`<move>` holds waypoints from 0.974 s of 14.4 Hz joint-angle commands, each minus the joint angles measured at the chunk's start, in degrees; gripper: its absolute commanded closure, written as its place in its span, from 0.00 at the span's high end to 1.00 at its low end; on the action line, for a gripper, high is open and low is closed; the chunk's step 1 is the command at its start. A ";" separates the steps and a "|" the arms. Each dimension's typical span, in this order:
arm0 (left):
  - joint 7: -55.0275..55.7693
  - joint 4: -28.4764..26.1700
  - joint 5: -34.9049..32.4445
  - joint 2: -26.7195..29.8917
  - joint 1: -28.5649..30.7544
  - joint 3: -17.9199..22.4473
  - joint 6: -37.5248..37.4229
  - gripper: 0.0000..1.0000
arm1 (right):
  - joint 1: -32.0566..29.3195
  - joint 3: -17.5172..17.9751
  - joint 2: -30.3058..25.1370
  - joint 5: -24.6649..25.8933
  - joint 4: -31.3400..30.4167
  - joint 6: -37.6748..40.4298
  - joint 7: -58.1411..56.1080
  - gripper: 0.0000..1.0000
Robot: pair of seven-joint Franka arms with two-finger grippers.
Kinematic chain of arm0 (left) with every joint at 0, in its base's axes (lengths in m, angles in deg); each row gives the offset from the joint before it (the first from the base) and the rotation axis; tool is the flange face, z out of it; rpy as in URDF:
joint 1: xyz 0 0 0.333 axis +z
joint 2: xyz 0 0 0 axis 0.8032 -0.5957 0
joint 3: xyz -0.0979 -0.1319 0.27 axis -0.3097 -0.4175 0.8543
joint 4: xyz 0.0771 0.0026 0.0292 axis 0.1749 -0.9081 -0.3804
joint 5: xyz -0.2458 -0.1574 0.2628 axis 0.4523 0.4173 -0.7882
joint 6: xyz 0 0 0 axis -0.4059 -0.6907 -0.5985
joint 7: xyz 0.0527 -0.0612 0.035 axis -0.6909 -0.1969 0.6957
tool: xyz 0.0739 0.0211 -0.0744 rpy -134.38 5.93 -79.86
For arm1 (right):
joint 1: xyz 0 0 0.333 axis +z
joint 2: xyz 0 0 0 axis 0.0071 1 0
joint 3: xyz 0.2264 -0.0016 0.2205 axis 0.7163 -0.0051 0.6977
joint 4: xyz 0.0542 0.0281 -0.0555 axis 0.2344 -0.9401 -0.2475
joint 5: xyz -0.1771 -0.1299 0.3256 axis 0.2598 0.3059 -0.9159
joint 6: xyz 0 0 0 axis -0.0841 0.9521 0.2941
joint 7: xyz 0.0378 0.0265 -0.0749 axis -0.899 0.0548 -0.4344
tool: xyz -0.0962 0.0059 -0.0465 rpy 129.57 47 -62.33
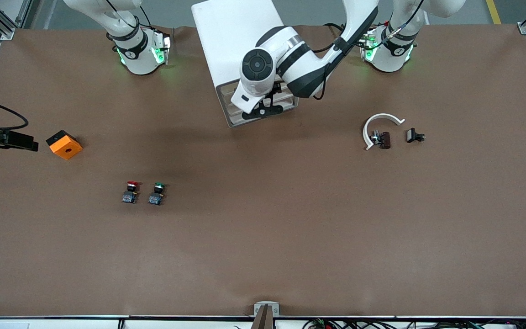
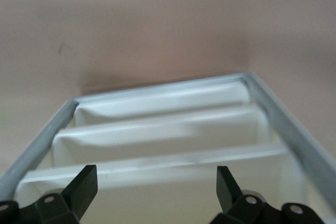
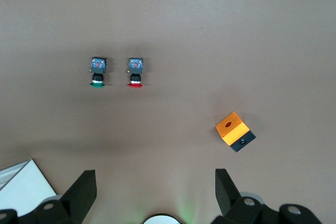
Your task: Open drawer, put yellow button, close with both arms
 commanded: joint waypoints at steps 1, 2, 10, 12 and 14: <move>-0.04 3.43 0.73 -0.75 5.11 0.55 -0.85 1.00 | -1.38 1.24 -3.94 -0.35 -1.00 0.44 -0.65 1.00; -0.12 4.04 0.73 -0.75 6.78 0.55 -0.85 1.00 | -1.73 1.41 -4.47 -0.44 -1.36 1.83 -0.75 1.00; -0.12 4.49 -13.40 -1.54 19.08 0.55 -0.94 1.00 | -1.91 1.24 -15.80 0.26 -16.37 -9.92 -4.26 1.00; -0.30 4.31 -16.92 -1.54 22.68 0.55 -0.94 1.00 | -1.91 1.24 -17.04 0.26 -17.88 -10.37 -4.18 1.00; -0.30 4.31 -19.39 -1.46 25.15 0.55 -1.81 1.00 | -1.82 1.24 -17.83 0.26 -18.84 -10.29 -3.74 1.00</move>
